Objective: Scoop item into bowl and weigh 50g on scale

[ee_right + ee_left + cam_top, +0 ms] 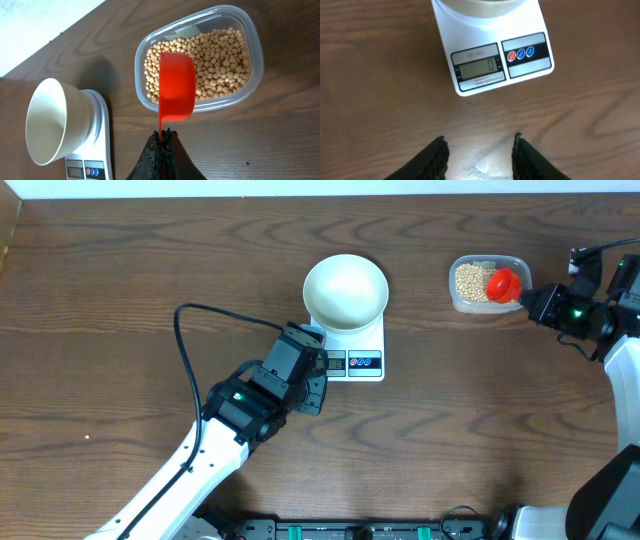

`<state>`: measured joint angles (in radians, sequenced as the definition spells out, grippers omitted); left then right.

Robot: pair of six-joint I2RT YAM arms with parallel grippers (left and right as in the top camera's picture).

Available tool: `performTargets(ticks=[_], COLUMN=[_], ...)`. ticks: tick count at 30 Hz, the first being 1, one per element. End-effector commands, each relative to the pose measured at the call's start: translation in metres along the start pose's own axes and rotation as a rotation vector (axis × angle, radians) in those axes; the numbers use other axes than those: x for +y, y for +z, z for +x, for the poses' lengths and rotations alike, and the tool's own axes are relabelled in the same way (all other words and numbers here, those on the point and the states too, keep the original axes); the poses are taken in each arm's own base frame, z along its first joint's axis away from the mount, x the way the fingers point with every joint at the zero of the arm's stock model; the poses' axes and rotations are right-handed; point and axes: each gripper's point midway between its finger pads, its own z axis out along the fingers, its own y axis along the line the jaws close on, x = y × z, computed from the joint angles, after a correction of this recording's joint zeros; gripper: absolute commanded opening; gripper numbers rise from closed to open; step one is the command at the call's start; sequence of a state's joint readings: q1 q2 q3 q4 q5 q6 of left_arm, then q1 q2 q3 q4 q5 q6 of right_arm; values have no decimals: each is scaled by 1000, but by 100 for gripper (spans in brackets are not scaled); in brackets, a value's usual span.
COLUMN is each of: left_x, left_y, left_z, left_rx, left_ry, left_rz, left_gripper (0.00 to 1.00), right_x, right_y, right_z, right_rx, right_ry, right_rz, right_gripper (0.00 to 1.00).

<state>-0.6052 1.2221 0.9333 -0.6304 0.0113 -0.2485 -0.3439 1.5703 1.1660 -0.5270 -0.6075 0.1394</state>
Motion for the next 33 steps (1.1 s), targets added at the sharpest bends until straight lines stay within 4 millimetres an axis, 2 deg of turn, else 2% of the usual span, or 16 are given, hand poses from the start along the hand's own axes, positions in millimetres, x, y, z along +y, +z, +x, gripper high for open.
performTargets(ticks=[1,2,3,6,7,8,9,15,19,27,33], left_x=[5,5,5,5,5,5,5,4,4,4,4], left_y=[2,2,2,2,2,2,2,1,1,1,1], left_z=[3,3,3,3,3,3,3,0,1,1,1], left_rx=[5,5,5,5,5,5,5,-10,-3,-3,-3], left_ry=[-37,-37,-37,-37,-37,-37,-37,-38,-38,-38,-37], left_rz=[-27,-27,-27,-27,-27,-27,-27,-22,-24,-24,-24], left_gripper=[54,62,65,67,73,88,98,98,98,98,98], right_x=[4,4,4,4,4,4,4,2,-1,34,47], right_y=[-6,-6,-6,-6,-6,-6,-6,-6,-15,-54,-79], right_z=[-8,-7,-7,-6,-7,-7,-8,-5,-7,-40,-58], right_rx=[-21,-19,-18,-16,-17,-18,-21,-11,18,15,-18], right_ry=[-34,-33,-32,-31,-31,-32,-34,-23,-10,-111,-180], right_rz=[-3,-2,-2,-2,-2,-2,-3,12,82,217,379], right_gripper=[1,1,1,1,1,1,1,1,1,1,1])
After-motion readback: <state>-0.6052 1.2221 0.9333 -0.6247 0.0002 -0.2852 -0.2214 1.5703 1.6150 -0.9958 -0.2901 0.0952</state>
